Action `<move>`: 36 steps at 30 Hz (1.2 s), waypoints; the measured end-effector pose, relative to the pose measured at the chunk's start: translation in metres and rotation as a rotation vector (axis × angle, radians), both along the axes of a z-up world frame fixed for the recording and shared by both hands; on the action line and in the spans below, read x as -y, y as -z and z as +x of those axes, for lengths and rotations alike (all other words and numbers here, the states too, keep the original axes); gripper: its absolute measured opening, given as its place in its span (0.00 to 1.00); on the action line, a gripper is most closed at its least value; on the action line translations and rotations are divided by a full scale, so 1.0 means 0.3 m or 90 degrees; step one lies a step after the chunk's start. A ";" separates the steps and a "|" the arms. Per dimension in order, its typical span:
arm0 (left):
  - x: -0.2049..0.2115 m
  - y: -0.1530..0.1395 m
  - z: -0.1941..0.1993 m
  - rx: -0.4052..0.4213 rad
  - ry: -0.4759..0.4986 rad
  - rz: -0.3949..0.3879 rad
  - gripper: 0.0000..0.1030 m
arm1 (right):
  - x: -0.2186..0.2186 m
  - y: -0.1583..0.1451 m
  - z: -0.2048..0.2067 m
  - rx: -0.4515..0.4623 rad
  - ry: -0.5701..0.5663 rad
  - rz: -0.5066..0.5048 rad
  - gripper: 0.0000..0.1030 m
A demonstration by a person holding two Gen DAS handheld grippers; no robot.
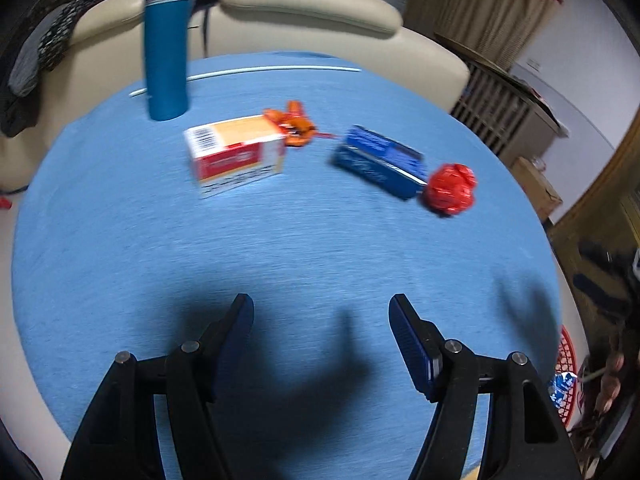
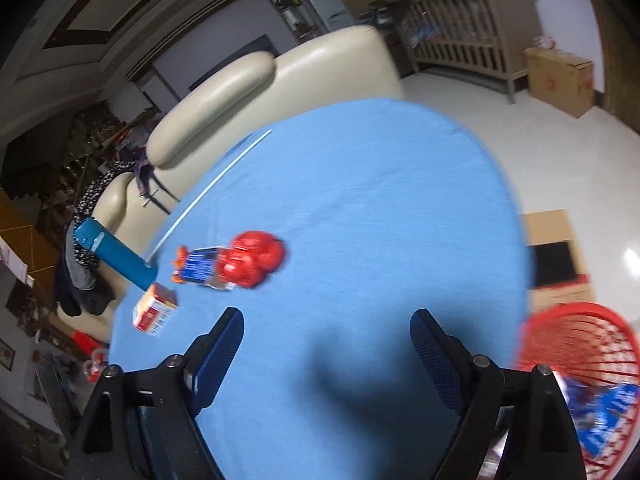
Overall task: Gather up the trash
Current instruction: 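Move both tools back over the table toward the red bag and medicine box, then grasp the red plastic bag with the right tool while the left tool grasps the white-red medicine box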
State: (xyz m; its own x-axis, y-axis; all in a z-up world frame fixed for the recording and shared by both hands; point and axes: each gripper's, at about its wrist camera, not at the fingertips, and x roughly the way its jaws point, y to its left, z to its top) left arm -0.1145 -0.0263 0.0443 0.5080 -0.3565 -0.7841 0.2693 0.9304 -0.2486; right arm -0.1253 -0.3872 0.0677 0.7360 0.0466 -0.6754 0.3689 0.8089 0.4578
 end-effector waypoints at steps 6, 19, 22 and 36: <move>-0.082 0.001 0.022 0.009 -0.034 0.004 0.69 | -0.096 0.013 0.243 -0.015 -0.005 0.034 0.85; -0.193 0.002 0.093 0.022 -0.073 -0.004 0.69 | -0.134 0.114 0.527 -0.098 0.065 0.062 0.84; -0.204 0.004 0.110 0.024 -0.077 -0.003 0.69 | -0.131 0.134 0.569 -0.119 0.073 0.049 0.72; -0.097 -0.091 0.330 0.103 0.016 0.065 0.77 | -0.254 0.173 0.620 -0.136 -0.096 -0.069 0.45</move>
